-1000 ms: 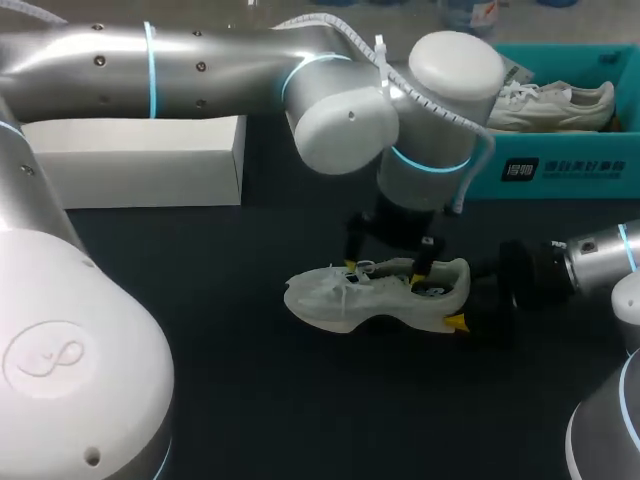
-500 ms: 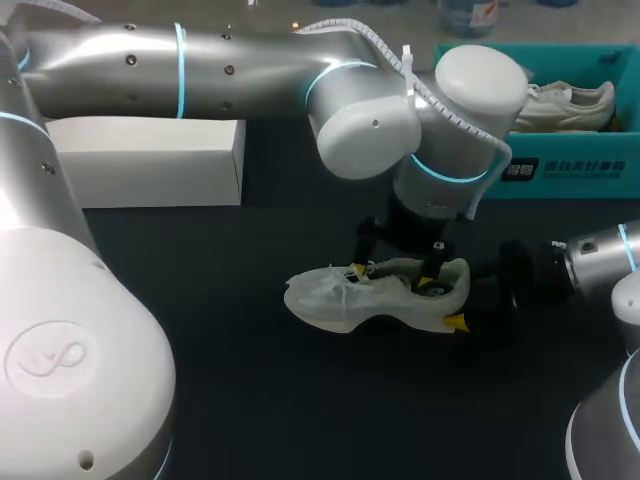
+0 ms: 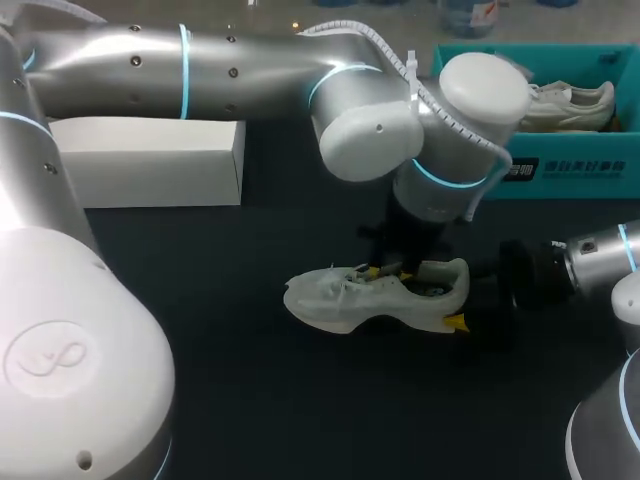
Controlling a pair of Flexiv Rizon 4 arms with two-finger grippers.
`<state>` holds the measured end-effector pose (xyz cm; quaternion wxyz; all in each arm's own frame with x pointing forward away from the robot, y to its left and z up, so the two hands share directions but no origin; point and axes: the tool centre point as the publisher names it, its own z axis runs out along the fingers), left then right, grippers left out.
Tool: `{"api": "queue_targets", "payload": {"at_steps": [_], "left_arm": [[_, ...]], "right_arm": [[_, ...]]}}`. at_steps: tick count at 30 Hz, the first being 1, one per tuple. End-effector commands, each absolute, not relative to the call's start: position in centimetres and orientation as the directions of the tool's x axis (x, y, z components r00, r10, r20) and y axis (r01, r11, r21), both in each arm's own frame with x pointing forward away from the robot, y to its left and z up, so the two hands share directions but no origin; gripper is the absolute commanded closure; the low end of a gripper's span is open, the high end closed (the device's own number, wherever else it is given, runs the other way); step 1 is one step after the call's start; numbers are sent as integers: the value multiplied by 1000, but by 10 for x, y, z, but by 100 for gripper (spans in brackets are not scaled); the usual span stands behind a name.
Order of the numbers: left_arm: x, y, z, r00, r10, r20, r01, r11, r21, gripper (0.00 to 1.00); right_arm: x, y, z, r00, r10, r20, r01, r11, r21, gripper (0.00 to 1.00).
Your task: Take the shoe out of the shoebox, open the shoe tongue, remove and reinsert the insole, then place the shoe into the shoebox
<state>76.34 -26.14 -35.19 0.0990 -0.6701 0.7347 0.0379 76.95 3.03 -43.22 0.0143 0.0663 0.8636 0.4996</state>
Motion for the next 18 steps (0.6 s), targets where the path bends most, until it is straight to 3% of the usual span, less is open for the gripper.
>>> {"api": "queue_targets", "payload": {"at_steps": [1,18], "left_arm": [[762,-243,-329,-82,-983,-161,-989,100,-106,100],[782,-194,-299,0,-993,-119,-991,16,-131,100]], "right_arm": [[766,31,-438,-991,130,41,101,496,862,100],[766,31,-438,-991,130,41,101,496,862,100]]}}
